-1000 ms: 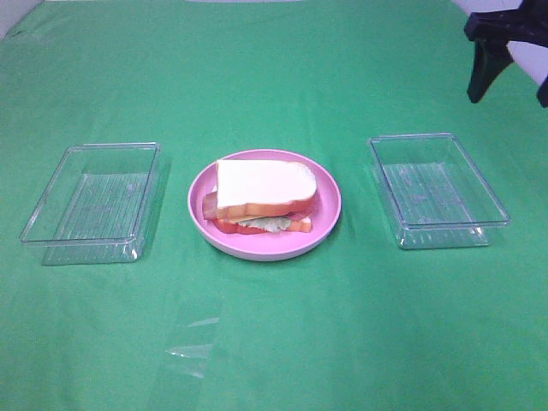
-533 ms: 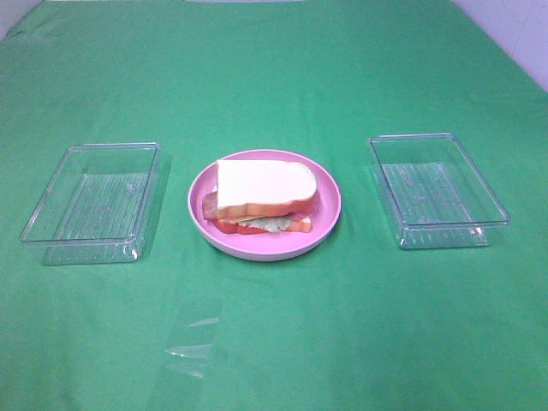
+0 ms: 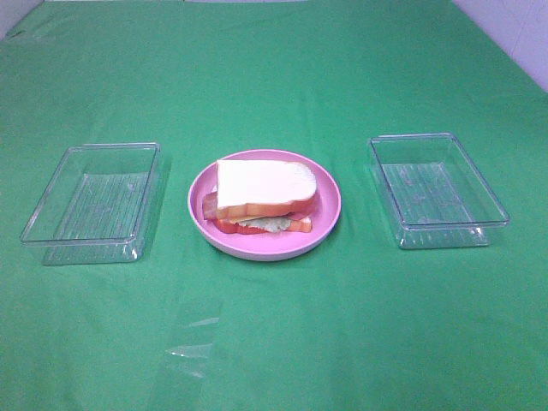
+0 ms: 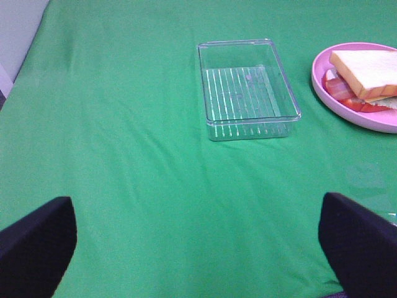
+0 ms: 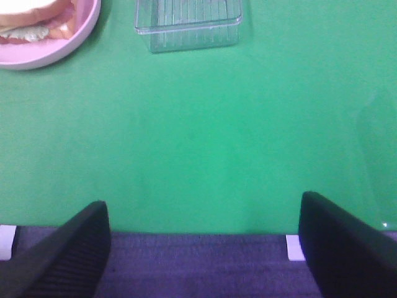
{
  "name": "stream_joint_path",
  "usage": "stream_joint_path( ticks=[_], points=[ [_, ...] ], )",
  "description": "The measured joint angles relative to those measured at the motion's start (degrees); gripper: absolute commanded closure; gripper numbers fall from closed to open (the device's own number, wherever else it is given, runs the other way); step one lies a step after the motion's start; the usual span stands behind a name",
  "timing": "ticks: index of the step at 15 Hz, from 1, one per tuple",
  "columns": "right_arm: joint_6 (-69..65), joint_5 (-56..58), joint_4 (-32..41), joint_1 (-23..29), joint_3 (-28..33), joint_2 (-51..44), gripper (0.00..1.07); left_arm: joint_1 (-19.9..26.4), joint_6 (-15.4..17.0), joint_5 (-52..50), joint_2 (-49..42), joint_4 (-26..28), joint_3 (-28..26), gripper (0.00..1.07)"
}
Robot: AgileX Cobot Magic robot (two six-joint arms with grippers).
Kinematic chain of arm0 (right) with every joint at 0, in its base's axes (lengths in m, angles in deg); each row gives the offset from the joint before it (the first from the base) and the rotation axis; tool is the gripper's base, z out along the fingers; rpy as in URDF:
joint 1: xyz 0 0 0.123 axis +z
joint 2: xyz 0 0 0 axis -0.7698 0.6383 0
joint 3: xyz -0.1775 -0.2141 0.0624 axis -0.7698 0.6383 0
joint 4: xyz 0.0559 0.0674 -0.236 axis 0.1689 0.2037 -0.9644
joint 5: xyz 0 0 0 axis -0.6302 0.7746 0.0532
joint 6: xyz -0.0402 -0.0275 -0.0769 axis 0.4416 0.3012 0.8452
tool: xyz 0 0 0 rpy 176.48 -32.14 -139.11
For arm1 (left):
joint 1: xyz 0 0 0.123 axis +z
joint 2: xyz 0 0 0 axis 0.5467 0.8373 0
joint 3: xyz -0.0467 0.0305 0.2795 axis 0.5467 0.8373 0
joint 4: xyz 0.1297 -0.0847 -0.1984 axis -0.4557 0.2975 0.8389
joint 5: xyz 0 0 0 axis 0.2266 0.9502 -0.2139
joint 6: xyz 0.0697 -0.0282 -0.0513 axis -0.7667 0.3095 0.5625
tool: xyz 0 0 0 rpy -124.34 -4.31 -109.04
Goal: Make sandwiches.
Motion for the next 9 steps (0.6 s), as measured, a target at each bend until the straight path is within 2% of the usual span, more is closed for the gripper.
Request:
stream_joint_path(
  ticks=[2,6,9],
  points=[
    [0.0,0.29,0.0,0.0,1.78,-7.79,0.28,0.0,0.0,0.0,0.0,0.0,0.0,0.09],
    [0.06,-0.06,-0.23,0.0,2.86,-8.65,0.3,0.0,0.0,0.0,0.0,0.0,0.0,0.09],
    [0.8,-5.1,-0.23,0.0,5.04,-8.65,0.3,0.0,0.0,0.0,0.0,0.0,0.0,0.09]
  ],
)
